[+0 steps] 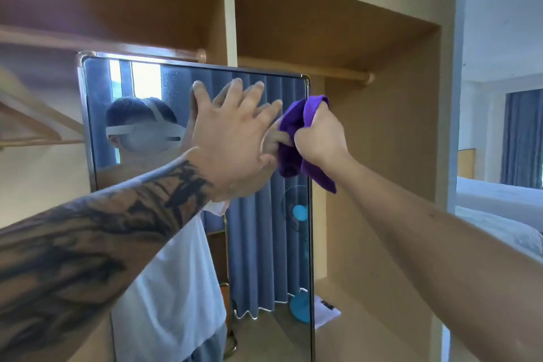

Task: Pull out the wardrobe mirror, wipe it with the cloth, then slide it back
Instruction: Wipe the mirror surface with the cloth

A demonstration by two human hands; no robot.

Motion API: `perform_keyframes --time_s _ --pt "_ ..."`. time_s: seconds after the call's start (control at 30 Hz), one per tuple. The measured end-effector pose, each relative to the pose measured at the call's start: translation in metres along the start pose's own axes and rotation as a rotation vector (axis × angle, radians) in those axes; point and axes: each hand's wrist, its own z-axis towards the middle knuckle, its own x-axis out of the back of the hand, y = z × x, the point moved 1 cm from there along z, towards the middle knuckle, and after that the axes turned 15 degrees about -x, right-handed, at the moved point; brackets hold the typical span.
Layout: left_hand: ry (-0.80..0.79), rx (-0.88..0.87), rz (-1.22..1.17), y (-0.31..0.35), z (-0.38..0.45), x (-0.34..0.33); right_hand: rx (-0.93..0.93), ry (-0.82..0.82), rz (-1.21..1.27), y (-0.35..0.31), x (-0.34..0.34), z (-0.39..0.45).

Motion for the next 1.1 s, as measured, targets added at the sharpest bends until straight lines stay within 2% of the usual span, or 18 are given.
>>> perform_keyframes --time_s 0.13,0.27,0.4,0.53,0.63,0.97,1.1 --pt "-0.049 0.017 0.077 -0.007 0.005 -0.011 -0.007 0.031 0.053 0.044 -0.020 -0.027" --pt "-0.021 0.022 0.109 -0.002 0.004 -0.024 -0.006 0.019 0.033 0.069 -0.028 -0.041" --pt "-0.001 0.026 0.098 -0.003 0.007 -0.023 -0.010 -0.042 0.036 0.037 -0.014 -0.017" --pt "0.009 0.027 0.105 -0.004 0.006 -0.027 0.022 0.010 0.009 -0.018 0.005 0.016" --pt "0.035 0.028 0.111 -0.002 0.006 -0.029 0.022 0.041 0.000 -0.032 0.009 0.029" --pt "0.074 0.041 0.121 -0.003 0.006 -0.033 -0.014 -0.053 0.090 0.076 -0.029 -0.047" --pt "0.065 0.058 0.111 -0.001 0.006 -0.032 -0.103 -0.158 0.100 0.085 -0.028 -0.053"
